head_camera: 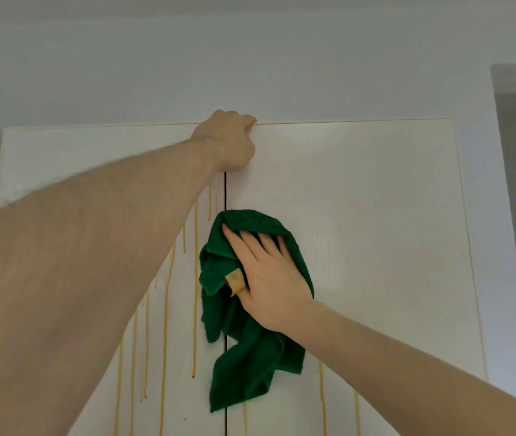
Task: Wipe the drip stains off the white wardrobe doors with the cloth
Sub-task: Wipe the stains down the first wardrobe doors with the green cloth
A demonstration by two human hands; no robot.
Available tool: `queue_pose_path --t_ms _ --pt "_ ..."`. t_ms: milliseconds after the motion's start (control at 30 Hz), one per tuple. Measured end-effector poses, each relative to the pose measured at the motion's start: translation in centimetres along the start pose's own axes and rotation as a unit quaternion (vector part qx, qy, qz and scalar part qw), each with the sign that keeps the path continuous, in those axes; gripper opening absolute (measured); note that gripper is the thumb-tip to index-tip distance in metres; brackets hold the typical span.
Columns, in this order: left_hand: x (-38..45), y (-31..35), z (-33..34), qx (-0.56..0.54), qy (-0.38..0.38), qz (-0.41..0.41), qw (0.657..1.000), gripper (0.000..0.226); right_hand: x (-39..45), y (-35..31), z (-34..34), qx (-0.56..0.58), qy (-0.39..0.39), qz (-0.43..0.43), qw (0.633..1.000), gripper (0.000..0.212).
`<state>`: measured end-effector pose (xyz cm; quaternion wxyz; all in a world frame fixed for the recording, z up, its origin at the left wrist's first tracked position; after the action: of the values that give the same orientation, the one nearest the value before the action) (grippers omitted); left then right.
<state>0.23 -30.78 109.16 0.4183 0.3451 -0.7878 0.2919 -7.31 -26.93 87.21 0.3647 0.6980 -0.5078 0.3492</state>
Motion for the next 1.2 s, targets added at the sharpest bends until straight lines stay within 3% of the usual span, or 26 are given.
queue_pose_path --t_ms 333,667,800,900,1000,1200 --pt "-0.1 0.0 0.3 0.008 0.02 0.002 1.0 0.051 -2.6 4.5 -3.8 -0.022 0.035 0.023 0.999 0.076" --pt "-0.2 0.2 0.4 0.025 -0.005 0.0 1.0 0.048 -8.3 14.8 -14.1 -0.077 0.149 0.185 0.968 0.081" --pt "-0.9 0.5 0.8 0.061 -0.033 0.022 0.997 0.069 -9.6 16.5 -16.8 -0.057 0.166 0.234 0.956 0.08" --pt "-1.4 0.7 0.8 0.121 -0.027 0.053 0.991 0.071 -9.4 16.5 -17.8 -0.013 0.172 0.259 0.95 0.077" --pt "-2.4 0.9 1.1 0.176 -0.033 0.066 0.982 0.079 -8.7 14.4 -17.8 0.022 0.171 0.235 0.957 0.076" --pt "-3.9 1.8 1.0 0.216 -0.062 0.069 0.972 0.101 -6.6 5.5 -13.5 0.018 0.106 0.096 0.99 0.076"
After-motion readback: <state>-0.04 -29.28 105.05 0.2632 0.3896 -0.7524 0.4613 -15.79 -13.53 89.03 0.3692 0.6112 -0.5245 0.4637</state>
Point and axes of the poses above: each hand's wrist, its own x-axis towards the middle knuckle, its own z-axis out of the palm, y = z × x, the point moved 6 cm from there along x, towards the middle knuckle, and after that the axes turned 14 degrees about x, right-handed, at the moved point
